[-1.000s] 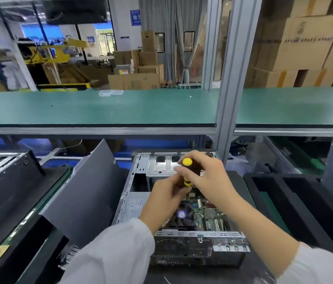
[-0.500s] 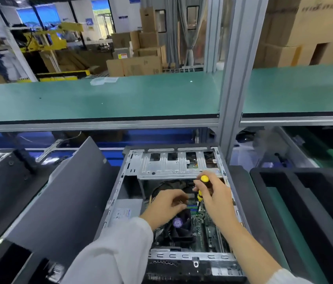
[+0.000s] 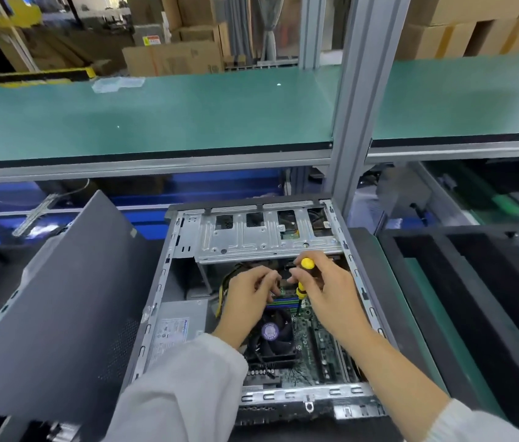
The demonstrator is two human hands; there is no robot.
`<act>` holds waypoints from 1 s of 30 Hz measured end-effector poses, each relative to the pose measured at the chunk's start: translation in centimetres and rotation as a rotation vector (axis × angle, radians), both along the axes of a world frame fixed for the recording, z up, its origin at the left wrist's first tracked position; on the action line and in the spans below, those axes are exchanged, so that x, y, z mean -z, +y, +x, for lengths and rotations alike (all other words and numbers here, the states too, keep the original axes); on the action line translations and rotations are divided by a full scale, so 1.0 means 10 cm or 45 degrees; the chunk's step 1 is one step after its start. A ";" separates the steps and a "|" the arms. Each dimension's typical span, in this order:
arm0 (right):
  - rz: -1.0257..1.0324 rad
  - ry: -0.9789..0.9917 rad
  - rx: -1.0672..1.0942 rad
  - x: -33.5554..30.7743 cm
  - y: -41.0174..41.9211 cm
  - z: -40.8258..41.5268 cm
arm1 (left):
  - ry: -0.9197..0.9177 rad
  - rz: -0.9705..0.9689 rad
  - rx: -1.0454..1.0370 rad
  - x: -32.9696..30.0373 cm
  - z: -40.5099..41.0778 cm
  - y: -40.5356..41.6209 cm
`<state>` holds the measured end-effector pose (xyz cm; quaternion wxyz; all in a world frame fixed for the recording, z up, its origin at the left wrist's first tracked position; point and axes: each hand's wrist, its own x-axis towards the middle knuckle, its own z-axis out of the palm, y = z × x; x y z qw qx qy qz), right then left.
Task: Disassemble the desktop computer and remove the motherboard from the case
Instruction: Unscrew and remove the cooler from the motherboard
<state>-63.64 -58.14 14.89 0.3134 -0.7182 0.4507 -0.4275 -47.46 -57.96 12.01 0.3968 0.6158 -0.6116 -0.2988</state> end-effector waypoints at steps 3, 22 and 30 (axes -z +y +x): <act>0.015 -0.014 -0.021 0.00 0.00 0.01 | 0.066 0.004 -0.099 -0.01 0.04 -0.02; -0.034 0.026 -0.094 0.02 0.00 0.02 | -0.124 0.059 0.111 0.02 -0.03 0.03; -0.052 0.020 -0.060 0.03 -0.01 0.02 | -0.106 0.065 0.160 0.00 -0.04 0.04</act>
